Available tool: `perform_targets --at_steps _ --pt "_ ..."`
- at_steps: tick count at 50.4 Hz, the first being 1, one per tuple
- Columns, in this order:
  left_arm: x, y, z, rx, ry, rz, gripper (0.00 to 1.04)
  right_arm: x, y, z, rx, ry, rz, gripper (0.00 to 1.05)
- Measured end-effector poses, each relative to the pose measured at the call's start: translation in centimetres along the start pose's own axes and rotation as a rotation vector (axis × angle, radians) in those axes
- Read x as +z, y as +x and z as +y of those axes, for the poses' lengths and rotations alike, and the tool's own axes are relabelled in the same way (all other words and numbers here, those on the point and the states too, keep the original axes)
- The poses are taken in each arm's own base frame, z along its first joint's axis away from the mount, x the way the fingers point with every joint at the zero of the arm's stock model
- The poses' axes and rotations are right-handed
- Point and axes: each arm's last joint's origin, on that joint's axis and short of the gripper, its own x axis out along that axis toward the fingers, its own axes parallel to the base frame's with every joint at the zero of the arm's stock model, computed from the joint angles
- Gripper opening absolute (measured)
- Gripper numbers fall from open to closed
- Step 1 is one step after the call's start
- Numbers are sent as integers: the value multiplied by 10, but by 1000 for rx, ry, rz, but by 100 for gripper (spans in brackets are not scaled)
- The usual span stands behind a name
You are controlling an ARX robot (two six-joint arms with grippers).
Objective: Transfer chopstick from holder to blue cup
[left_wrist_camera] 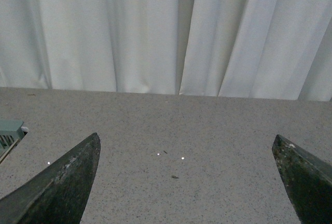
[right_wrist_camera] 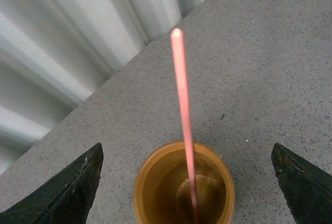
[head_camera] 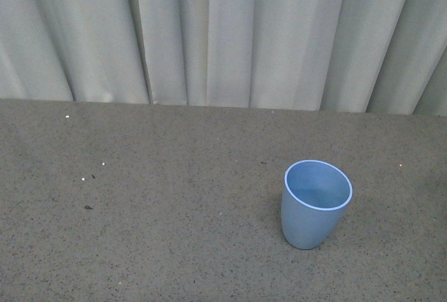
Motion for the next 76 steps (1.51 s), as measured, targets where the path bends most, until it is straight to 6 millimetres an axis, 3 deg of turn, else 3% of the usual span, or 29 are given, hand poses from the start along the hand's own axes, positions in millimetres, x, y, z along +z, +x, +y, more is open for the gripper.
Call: perform_targets --at_steps 7,19,32,44,60,76 --pt "0 0 0 0 0 0 98 -2 23 -10 -30 57 26 95" --pt "0 0 0 0 0 0 98 8 42 -11 3 98 42 95" --pt "0 0 0 0 0 0 98 21 56 -9 5 55 11 95" --pt "0 0 0 0 0 0 98 18 77 -3 -16 -23 17 95" --pt "0 0 0 0 0 0 98 14 87 16 8 -71 20 95" --pt "0 0 0 0 0 0 98 0 95 16 -4 -94 47 95"
